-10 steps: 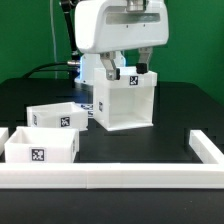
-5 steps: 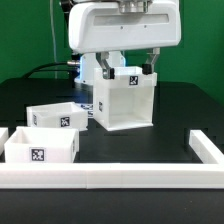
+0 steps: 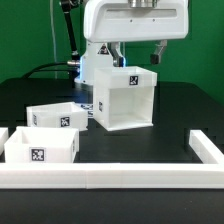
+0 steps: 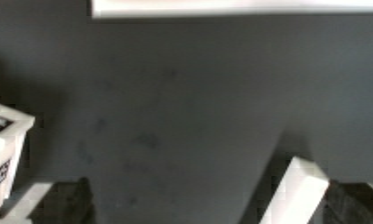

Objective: Assemble drawer

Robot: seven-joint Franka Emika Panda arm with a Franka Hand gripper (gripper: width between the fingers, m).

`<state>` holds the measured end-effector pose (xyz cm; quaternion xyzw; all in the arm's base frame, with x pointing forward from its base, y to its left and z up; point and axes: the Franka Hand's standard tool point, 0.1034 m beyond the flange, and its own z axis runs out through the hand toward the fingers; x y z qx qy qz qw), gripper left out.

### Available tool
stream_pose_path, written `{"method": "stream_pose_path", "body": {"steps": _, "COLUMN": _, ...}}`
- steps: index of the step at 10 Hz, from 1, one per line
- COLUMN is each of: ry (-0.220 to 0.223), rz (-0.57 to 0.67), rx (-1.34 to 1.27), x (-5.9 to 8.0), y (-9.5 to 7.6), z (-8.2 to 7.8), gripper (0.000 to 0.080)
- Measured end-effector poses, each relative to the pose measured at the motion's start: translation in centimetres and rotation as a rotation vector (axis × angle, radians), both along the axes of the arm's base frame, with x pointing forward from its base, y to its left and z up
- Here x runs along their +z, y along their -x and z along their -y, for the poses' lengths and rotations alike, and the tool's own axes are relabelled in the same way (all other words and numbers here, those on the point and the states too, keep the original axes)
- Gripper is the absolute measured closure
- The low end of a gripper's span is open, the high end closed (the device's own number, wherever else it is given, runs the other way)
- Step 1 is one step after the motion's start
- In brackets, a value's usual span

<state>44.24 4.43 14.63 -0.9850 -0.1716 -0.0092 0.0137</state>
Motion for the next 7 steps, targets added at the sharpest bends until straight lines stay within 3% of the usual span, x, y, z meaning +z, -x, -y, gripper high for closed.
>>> {"method": "stream_pose_path", "body": {"steps": 2, "ry": 0.012, "rz": 0.009, "rx": 0.018, "x": -0.47, "y": 2.26, "z": -0.99, "gripper": 0.015}}
{"method": "stream_pose_path", "body": {"steps": 7, "ry": 0.013, "rz": 0.004, "rx": -0.011, "x": -0.55, "y": 2.57, "z": -1.07, "gripper": 0.015}}
